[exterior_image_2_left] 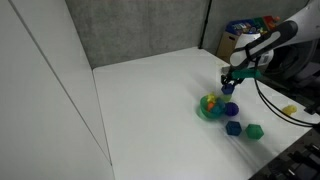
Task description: Pick up the blue block on the left and put it on top of the lime green block
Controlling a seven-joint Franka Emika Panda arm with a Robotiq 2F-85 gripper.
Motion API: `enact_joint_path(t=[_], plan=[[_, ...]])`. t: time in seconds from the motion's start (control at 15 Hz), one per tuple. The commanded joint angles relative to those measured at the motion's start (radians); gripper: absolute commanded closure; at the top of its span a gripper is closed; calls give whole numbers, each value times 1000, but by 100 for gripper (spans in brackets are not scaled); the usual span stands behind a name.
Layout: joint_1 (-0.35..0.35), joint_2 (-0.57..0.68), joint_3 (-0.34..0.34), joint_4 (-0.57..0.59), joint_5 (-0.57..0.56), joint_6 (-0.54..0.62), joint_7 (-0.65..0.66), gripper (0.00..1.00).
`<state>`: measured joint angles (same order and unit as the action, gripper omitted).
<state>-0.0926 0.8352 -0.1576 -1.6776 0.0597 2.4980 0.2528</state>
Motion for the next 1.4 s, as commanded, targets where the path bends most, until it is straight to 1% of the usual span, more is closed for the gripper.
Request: enact_joint_path(t=[0.0,0.07,0.13,0.2,0.6,0.8,1.13,1.33], plan=[[13,-21,-1,0,1,-7,6,17],[19,-36,-3,-13,-2,2,7,11],[23,-56,-2,-31,-2,13,3,2],[29,-78,-1,-50,-3,23,2,0],[61,-250,32,-183,-8,27,-44,0],[74,-361,59,-287,-18,11,-92,0],[88,-548,76,-453,-47,-43,-140,0],[92,-666,78,-528,-80,-110,-141,0]])
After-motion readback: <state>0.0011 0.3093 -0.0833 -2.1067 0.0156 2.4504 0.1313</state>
